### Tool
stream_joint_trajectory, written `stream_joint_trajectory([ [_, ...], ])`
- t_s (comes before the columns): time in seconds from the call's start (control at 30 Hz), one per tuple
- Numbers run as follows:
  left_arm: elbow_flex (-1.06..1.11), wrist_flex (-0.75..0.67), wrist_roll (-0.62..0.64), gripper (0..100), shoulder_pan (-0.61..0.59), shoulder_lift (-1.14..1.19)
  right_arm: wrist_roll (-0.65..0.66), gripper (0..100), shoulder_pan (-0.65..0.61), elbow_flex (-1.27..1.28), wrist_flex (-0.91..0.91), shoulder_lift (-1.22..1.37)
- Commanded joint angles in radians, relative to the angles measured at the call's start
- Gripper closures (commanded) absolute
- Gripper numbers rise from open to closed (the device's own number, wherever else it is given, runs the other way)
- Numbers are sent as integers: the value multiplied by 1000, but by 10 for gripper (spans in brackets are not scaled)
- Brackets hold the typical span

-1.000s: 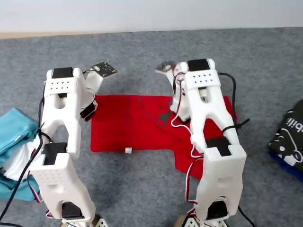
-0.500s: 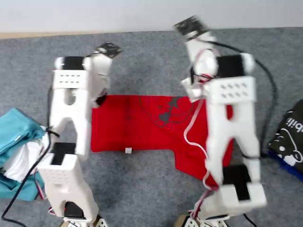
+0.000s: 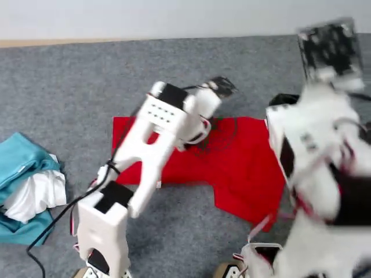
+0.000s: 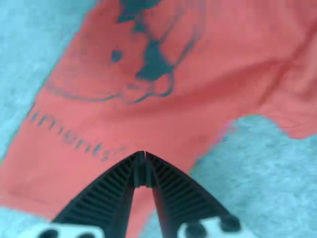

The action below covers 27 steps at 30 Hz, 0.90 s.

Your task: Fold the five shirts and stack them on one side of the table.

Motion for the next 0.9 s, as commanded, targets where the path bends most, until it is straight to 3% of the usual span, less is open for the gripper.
stream_joint_trajectory([
  [0.0,-5,-8,9,970,91,-11,-6,987,15,-44,42,-101],
  [0.13,73,-14,12,868,184,-11,29,987,15,-44,42,-166],
  [0.27,94,-15,8,848,259,-11,84,988,25,18,42,-202],
  [0.63,91,-14,-3,772,347,72,87,987,380,207,41,-226],
  [0.87,28,-38,-63,774,354,163,141,988,479,256,41,-229],
])
